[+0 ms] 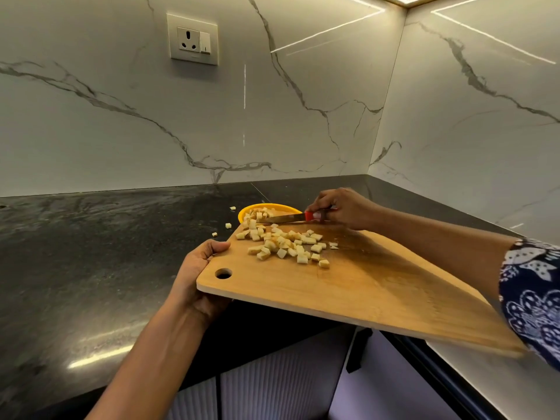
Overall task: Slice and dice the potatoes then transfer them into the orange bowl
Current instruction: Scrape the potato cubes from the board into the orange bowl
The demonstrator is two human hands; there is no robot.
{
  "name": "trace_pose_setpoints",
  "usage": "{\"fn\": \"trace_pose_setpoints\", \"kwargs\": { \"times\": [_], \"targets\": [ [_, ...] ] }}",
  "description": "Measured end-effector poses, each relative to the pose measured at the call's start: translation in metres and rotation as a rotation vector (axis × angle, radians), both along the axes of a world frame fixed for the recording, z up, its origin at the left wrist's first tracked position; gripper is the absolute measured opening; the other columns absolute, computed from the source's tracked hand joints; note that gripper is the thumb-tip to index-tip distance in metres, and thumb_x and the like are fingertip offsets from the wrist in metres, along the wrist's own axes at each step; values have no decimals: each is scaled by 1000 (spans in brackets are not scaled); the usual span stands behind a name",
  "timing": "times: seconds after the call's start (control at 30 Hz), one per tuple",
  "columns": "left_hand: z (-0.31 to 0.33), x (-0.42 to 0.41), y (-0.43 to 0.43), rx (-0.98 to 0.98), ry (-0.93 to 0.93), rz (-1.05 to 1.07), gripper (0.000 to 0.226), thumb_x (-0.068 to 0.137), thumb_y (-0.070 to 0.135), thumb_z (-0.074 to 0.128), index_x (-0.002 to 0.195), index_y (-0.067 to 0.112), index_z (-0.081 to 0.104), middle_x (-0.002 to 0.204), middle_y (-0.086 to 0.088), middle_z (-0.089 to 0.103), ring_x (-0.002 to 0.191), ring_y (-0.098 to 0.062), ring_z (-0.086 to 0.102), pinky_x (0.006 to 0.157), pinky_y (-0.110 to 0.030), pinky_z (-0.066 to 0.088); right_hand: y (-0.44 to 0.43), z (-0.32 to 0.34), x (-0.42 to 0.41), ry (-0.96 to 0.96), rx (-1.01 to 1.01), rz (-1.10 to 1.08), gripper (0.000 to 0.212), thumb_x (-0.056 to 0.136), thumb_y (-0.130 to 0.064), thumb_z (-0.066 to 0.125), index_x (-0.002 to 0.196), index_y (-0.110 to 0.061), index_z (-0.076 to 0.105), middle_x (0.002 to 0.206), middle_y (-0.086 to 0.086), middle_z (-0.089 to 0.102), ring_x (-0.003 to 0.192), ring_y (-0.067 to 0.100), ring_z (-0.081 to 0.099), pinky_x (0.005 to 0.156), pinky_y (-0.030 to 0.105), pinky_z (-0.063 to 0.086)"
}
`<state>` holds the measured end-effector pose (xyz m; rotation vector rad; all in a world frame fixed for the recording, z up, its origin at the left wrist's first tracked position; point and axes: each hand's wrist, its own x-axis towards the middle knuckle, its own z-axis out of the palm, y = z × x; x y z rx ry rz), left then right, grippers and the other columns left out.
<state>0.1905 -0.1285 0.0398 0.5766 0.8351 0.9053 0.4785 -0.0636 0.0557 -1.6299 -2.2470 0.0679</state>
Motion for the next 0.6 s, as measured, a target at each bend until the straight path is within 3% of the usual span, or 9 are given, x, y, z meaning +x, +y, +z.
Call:
{"fn": "trace_pose_setpoints", "kwargs": {
  "times": [0.13,0.3,0.43,0.53,0.6],
  "targets": [
    [-1,3,4,-9,5,-10,23,94,13,40,75,5,49,37,-8,50,28,-18,51,28,-21,41,17,-2,-3,-7,34,-43,28,91,-11,61,118,-8,67,105,1,61,93,9,51,71,7,37],
    [-1,7,7,25,15,5,26,95,10,39,73,4,49,36,-8,50,27,-17,51,27,-20,39,33,-1,-1,-11,32,-110,30,90,-11,63,119,-5,66,106,6,63,97,17,53,81,22,40],
    [-3,9,9,44,16,9,26,96,9,38,72,6,48,35,-6,50,27,-16,49,28,-18,40,35,1,-2,16,69,-117,29,89,-11,64,118,-6,67,106,9,64,96,21,54,77,20,41],
    [-4,11,12,69,10,24,29,96,6,36,70,6,47,33,-5,50,25,-13,48,25,-18,37,21,10,0,48,83,-71,29,88,-10,64,117,-6,67,104,9,65,94,21,55,78,28,45],
    [-6,10,13,60,-1,14,27,96,8,37,71,6,47,34,-6,50,26,-14,49,26,-19,39,1,15,1,76,67,-19,29,88,-8,64,116,-5,67,99,2,63,93,16,56,79,26,46]
  ]
}}
